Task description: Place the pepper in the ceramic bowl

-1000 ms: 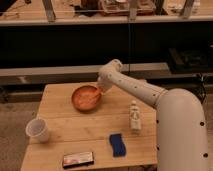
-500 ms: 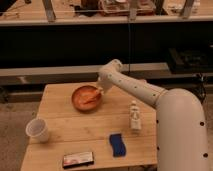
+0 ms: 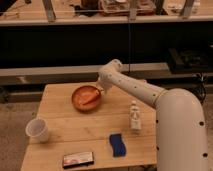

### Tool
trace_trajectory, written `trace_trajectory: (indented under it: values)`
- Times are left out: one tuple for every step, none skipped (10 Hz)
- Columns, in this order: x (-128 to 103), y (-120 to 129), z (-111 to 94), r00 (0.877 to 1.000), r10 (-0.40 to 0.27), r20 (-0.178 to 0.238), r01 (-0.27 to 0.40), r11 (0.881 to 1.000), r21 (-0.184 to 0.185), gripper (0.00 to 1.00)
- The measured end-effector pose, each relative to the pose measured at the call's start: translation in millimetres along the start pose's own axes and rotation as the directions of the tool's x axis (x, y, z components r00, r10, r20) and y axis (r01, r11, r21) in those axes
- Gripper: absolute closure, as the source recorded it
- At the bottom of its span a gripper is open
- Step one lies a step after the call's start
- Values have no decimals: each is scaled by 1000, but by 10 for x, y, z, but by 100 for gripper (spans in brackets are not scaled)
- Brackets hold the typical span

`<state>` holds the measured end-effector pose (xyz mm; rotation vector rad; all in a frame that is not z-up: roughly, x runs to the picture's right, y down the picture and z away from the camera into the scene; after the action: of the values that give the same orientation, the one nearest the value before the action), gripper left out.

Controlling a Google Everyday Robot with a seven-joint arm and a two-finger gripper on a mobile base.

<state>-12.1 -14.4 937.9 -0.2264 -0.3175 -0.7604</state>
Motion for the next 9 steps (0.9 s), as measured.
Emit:
trace_trajectory:
  values:
    - [1,-3,2,1000,0,-1,0,1000,0,26]
    - [6,-4,3,1000,1,-2,-1,1000,0,26]
    - [9,-7,3,1000,2,-4,-2,1000,2,26]
    - [9,-6,9,1000,3,-5,-3,1000,2,26]
    - [14,-7,15,1000,3,-5,-3,1000,2,21]
    - [15,-1,24,1000,0,-5,0,1000,-1,13]
    - [15,-10,26,1000,-3,-5,3,1000,-3,4]
    - [6,-13,38,1000,-6,-4,6,1000,-5,0]
    - [0,-28,40,1000,-8,-3,8,1000,-5,0]
